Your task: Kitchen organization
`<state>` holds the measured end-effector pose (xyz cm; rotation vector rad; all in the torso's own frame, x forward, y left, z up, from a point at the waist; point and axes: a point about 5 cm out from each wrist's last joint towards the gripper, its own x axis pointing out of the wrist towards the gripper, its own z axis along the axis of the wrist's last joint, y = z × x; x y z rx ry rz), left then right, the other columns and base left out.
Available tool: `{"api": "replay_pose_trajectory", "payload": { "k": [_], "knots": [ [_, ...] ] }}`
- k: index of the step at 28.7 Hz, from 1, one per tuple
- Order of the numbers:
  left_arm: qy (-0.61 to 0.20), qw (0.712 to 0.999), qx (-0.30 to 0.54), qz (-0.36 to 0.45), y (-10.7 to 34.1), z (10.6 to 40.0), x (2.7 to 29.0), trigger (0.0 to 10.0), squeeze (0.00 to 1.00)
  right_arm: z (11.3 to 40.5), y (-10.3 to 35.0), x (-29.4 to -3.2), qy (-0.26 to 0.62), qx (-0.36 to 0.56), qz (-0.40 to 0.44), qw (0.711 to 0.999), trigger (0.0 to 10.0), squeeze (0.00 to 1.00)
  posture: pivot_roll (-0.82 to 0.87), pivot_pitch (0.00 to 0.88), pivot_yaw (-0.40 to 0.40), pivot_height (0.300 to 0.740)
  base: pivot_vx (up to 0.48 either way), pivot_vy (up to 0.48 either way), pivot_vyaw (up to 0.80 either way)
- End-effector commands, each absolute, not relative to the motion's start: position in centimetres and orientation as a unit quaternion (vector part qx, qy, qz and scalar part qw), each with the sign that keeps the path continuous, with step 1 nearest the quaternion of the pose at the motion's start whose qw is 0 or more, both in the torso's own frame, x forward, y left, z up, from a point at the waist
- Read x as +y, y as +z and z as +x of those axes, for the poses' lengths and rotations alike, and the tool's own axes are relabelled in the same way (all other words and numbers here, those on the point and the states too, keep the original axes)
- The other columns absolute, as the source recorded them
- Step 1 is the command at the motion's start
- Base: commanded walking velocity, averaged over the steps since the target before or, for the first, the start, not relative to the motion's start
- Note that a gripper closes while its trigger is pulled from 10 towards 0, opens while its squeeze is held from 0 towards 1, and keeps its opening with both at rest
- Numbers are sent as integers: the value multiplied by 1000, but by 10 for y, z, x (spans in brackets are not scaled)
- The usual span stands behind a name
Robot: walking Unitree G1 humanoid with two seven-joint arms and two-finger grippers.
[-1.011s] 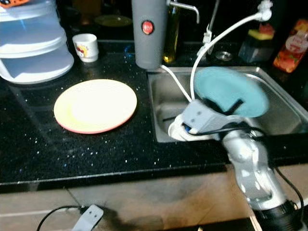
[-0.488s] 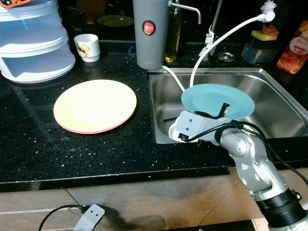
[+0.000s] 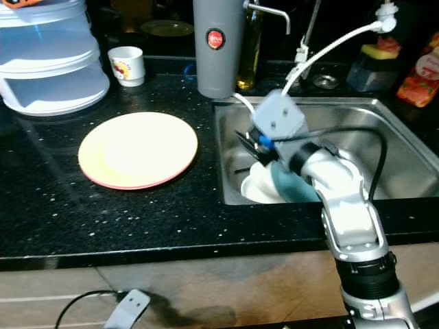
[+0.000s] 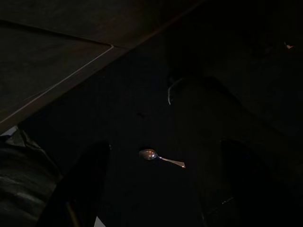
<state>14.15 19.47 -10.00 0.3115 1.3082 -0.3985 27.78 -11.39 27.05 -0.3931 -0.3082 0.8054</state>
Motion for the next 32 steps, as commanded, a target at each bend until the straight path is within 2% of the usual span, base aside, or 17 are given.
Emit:
{"api": "replay_pose_trajectory", "payload": {
  "k": [1,5,9,13,21,27,32],
  "knots": [
    [-191,756,610,141,-102,136,191,10000,0,265,253,-95,461,-112,-196,858,10000,0,-55,0,-31,740,0,0,0],
    [-191,756,610,141,-102,137,191,10000,0,265,241,-85,473,-97,-211,850,10000,0,-55,0,-31,740,0,0,0],
    [-189,757,609,141,-102,137,191,10000,0,283,230,-62,439,-96,-203,870,10000,0,-35,0,-39,740,0,0,358],
    [-187,758,609,139,-102,137,191,10000,0,292,229,-56,425,-90,-201,878,10000,0,-25,0,-43,740,0,0,800],
    [-185,759,609,136,-102,136,190,10000,0,298,235,-50,434,-89,-207,872,10000,0,-18,0,-52,740,0,0,800],
    [-185,758,610,135,-103,136,190,10000,0,305,233,-35,435,-90,-230,866,10000,0,-8,0,-55,740,0,0,800],
    [-185,758,611,135,-103,135,190,10000,0,310,230,-28,437,-68,-265,857,10000,0,-3,0,-58,740,0,0,110]
  ]
}}
